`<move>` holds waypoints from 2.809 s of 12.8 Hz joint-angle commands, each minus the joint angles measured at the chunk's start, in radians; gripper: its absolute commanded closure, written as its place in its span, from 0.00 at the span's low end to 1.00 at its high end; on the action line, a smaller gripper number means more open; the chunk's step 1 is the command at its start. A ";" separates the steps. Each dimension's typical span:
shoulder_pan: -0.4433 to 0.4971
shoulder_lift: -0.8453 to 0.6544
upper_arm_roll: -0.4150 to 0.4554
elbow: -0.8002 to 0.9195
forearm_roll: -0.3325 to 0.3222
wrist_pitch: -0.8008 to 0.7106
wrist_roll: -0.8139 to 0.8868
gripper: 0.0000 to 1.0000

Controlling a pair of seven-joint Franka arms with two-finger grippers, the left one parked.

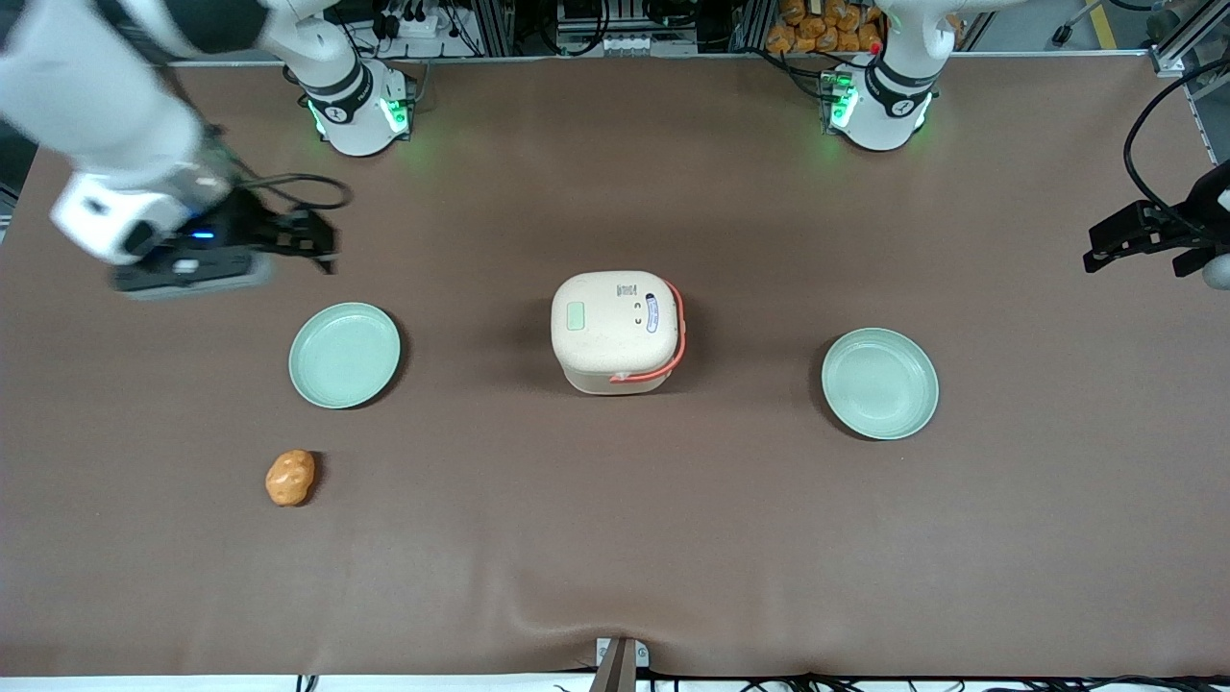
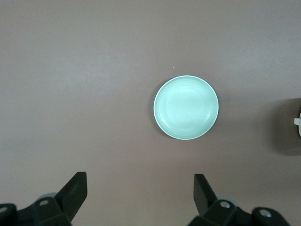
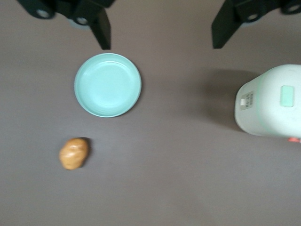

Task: Press rice cooker button with right arm
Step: 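Move the right gripper over the white rice cooker's lid button, then press down on the rice cooker's lid button with the closed right gripper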

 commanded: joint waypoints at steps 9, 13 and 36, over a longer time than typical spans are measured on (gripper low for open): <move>0.281 0.285 -0.010 0.089 0.094 0.179 0.323 0.89; 0.308 0.351 -0.010 0.117 0.102 0.263 0.360 1.00; 0.353 0.445 -0.010 0.037 0.120 0.358 0.378 1.00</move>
